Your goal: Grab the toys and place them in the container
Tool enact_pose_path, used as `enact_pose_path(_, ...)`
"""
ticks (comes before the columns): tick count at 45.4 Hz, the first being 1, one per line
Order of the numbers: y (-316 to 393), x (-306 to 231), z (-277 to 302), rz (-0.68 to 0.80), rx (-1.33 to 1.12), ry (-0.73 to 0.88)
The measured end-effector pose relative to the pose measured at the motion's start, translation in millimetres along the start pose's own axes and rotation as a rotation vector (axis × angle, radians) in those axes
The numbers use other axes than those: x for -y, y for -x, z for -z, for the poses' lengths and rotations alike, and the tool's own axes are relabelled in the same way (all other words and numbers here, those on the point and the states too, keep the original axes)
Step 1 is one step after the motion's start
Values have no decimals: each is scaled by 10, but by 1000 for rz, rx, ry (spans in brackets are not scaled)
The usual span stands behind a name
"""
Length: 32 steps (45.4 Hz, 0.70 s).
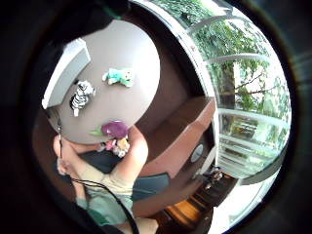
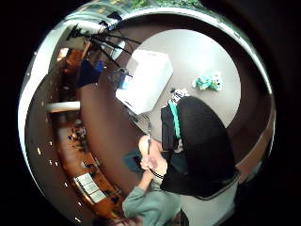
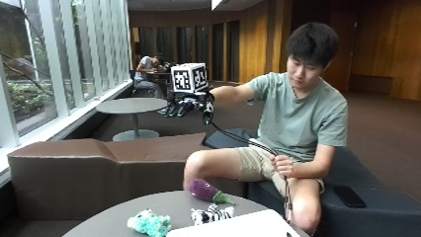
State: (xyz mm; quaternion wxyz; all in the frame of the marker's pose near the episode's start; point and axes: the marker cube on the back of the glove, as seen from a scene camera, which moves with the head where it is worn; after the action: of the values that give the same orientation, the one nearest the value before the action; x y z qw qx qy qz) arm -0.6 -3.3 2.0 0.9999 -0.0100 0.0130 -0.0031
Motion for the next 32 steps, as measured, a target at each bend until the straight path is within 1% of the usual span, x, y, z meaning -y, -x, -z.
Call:
enact_pose_path(4,2,119,-80,8,-92,60)
enact_pose_path(7,-3,219,-126,4,-132,75)
enact_pose_path(15,14,519,-159,-5,-121,58)
enact_pose_path(24,12,910,-303,15,-144,92)
enact_pose_path(27,-29,1037,-439,24,-131,92)
enact_pose_path(32,-185,1341,-969,47,-118,137)
